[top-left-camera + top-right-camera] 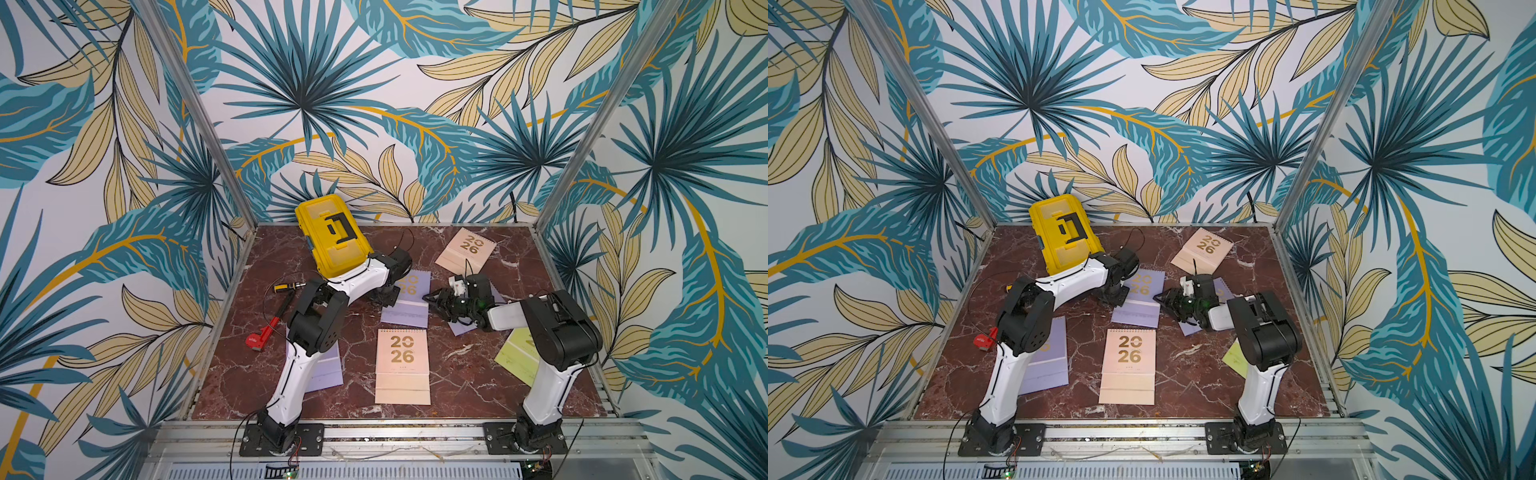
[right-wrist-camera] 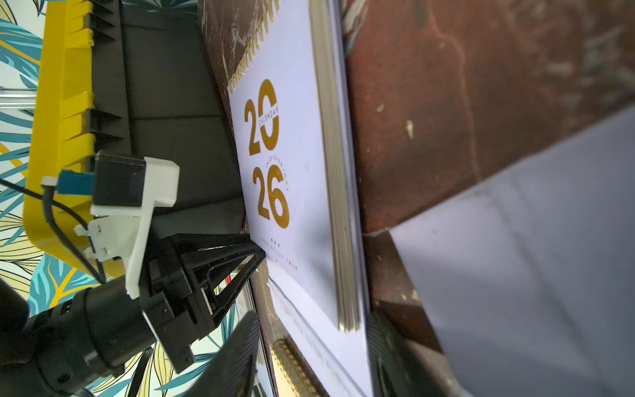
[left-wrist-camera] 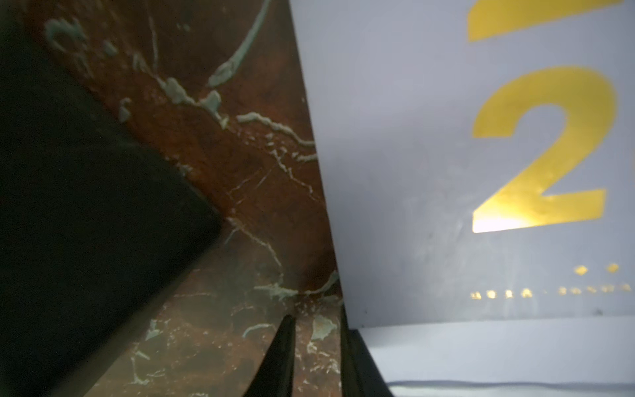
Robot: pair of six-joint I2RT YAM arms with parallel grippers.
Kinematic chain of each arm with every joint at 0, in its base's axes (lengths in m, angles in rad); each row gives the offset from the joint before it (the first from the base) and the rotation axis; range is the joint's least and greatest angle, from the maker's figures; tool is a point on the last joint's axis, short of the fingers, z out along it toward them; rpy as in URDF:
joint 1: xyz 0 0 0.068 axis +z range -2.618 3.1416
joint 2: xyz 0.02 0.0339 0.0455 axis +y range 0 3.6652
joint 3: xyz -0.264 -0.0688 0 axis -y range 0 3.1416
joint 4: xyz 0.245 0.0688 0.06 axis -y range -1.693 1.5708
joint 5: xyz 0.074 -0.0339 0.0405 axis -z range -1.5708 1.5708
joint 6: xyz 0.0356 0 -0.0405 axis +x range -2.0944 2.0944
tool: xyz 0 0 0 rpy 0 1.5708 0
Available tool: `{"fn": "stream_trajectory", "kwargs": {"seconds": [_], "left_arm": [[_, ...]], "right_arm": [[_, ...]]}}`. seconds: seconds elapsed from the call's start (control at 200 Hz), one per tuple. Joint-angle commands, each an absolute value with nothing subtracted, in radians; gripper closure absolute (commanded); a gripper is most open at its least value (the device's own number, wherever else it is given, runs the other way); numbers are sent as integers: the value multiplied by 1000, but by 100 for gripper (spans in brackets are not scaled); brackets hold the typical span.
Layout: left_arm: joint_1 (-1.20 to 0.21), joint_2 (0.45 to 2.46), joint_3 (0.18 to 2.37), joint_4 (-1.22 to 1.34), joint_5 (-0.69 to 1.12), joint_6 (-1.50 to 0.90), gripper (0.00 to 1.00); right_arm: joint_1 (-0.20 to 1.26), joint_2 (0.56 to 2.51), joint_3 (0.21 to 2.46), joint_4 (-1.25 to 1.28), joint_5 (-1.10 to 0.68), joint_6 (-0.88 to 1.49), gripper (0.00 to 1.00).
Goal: Stack the calendars
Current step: Pick up the calendar at the center of the board.
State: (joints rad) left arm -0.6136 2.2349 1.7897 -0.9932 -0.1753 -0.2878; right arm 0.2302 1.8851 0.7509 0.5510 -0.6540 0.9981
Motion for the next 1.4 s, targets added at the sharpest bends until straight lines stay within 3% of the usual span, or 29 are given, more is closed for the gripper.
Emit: {"fn": "stream_trajectory", "kwargs": {"seconds": [0.0, 0.616, 1.042, 1.392], "left_arm": [[-643, 2162, 1781, -928, -51, -293, 65], [-630, 2120, 1738, -887, -50, -420, 22], [-656, 2036, 1542, -655, -130, -449, 13], [-637, 2057, 1511, -595, -19, -454, 12]], "right_arm": [[242, 1895, 747, 473, -641, 977, 47], [237, 1872, 754, 429, -621, 967, 45], [232, 1880, 746, 445, -634, 966, 45], [232, 1860, 722, 424, -622, 956, 45]]}}
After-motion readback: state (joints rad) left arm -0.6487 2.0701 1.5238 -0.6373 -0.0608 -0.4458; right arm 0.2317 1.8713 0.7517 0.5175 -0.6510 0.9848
